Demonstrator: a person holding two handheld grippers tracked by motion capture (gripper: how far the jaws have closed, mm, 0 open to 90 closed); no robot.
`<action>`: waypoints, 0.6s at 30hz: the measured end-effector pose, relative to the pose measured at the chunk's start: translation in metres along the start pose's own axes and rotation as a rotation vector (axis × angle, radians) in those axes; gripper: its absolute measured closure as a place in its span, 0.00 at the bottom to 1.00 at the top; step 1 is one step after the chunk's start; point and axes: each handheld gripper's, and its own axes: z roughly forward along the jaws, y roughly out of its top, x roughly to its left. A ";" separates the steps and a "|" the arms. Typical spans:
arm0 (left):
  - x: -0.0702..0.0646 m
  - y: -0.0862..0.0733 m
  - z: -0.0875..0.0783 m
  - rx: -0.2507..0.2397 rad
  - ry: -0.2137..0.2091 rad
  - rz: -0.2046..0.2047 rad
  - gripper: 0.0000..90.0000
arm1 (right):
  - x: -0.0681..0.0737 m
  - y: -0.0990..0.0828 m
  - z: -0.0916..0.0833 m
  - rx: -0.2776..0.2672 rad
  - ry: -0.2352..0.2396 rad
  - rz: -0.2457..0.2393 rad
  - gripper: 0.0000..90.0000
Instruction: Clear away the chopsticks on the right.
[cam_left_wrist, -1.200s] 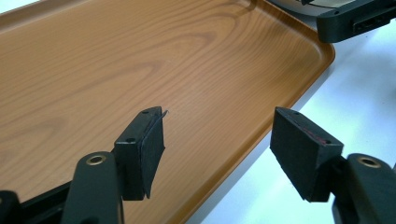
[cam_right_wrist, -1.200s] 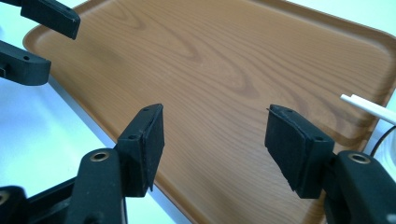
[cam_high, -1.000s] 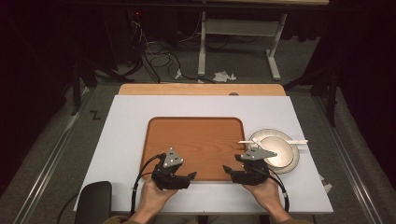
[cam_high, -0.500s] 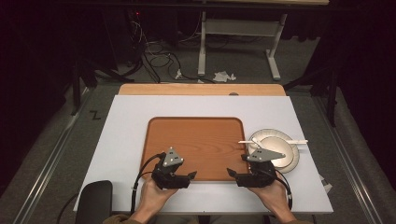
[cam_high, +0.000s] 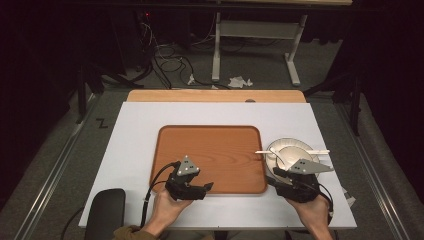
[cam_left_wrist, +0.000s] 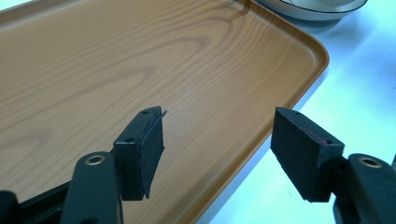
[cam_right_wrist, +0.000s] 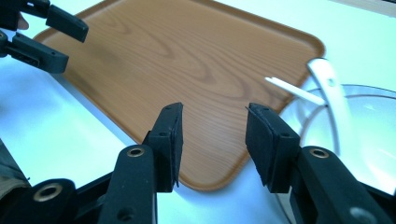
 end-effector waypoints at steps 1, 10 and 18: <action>0.000 0.000 0.000 0.000 0.000 0.000 0.38 | 0.000 0.000 0.000 0.000 0.000 0.000 0.64; -0.002 0.001 0.001 -0.001 0.016 0.006 0.39 | -0.030 -0.003 -0.038 -0.019 -0.112 0.013 0.69; -0.007 0.000 -0.002 -0.008 0.018 0.005 0.39 | -0.069 -0.003 -0.061 0.013 -0.208 0.023 0.74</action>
